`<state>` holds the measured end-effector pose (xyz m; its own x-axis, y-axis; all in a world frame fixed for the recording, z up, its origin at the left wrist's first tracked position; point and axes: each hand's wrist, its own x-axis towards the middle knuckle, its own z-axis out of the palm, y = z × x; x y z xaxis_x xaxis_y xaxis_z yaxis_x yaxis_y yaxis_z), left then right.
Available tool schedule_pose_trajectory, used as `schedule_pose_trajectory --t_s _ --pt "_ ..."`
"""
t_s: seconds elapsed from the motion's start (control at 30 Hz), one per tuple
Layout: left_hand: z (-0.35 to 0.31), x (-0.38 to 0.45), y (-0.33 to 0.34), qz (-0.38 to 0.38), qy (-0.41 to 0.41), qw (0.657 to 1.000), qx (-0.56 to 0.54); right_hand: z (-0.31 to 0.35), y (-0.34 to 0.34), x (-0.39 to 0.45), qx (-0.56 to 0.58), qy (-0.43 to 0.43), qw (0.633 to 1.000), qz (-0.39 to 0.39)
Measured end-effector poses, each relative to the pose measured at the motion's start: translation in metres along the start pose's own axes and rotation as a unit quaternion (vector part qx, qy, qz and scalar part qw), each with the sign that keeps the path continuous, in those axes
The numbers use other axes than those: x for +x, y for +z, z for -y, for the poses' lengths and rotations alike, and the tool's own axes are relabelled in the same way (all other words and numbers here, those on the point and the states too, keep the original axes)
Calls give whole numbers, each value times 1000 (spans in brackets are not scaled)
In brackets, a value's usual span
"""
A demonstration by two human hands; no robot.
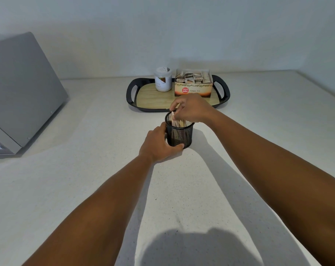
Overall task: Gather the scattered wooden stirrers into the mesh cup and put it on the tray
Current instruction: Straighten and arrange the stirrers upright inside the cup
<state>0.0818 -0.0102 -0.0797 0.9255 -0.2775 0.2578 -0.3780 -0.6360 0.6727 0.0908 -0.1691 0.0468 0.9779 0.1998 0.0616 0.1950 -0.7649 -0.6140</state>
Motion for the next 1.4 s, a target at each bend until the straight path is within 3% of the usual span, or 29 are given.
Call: schedule_pose_trajectory --t_s 0.83,1.4 --pt "-2 -1 0 3 0 1000 -4 -24 15 7 -103 37 986 -123" --pt "-5 -1 -1 14 -9 1000 -1 -31 13 8 -88 53 986 -129"
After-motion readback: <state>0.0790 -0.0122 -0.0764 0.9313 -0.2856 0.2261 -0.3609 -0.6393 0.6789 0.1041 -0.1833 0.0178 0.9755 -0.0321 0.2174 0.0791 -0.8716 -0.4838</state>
